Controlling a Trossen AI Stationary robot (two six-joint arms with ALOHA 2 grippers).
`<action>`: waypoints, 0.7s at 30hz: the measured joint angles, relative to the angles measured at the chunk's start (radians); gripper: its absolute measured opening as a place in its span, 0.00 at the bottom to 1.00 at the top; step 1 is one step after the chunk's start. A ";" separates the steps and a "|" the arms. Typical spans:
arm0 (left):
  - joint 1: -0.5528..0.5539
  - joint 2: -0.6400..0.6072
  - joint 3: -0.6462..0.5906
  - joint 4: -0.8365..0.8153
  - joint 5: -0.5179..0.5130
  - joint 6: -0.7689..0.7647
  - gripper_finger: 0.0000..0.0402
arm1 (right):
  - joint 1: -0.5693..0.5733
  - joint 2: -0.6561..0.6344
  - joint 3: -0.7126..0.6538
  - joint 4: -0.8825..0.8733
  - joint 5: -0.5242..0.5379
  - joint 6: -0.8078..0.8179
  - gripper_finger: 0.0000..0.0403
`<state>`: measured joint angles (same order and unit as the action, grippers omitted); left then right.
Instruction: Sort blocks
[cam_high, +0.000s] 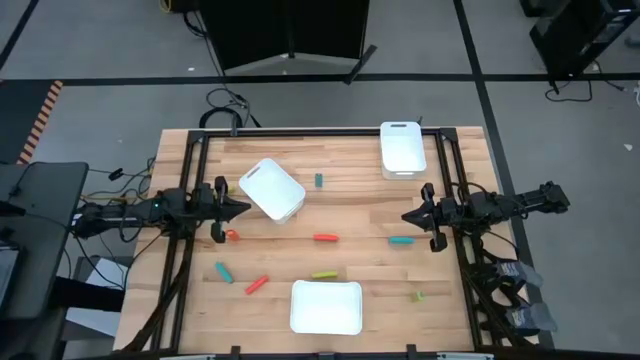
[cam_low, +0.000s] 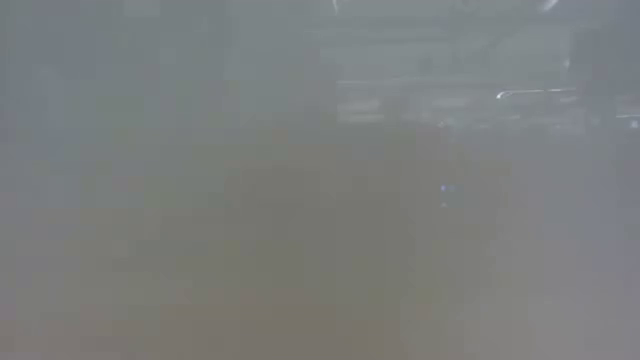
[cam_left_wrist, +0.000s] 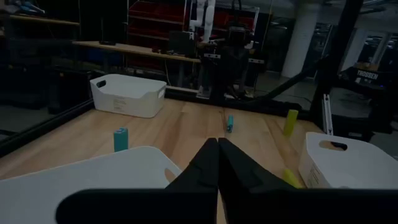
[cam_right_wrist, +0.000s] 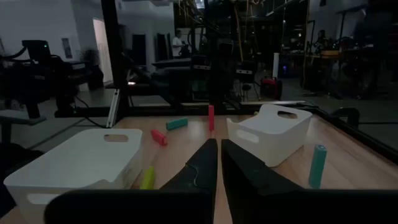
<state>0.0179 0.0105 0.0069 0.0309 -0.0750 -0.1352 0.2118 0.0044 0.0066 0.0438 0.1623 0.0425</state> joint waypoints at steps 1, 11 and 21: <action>0.000 0.000 0.000 0.000 0.000 0.000 0.01 | 0.000 0.000 0.000 0.000 0.000 0.000 0.09; 0.000 0.000 0.000 0.000 0.000 0.000 0.01 | 0.000 0.000 0.000 0.000 0.000 0.000 0.09; 0.000 0.000 0.000 0.121 0.001 -0.064 0.01 | 0.000 0.000 0.000 0.000 0.000 0.000 0.09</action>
<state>0.0177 0.0107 0.0070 0.1515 -0.0744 -0.1991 0.2119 0.0044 0.0063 0.0437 0.1627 0.0429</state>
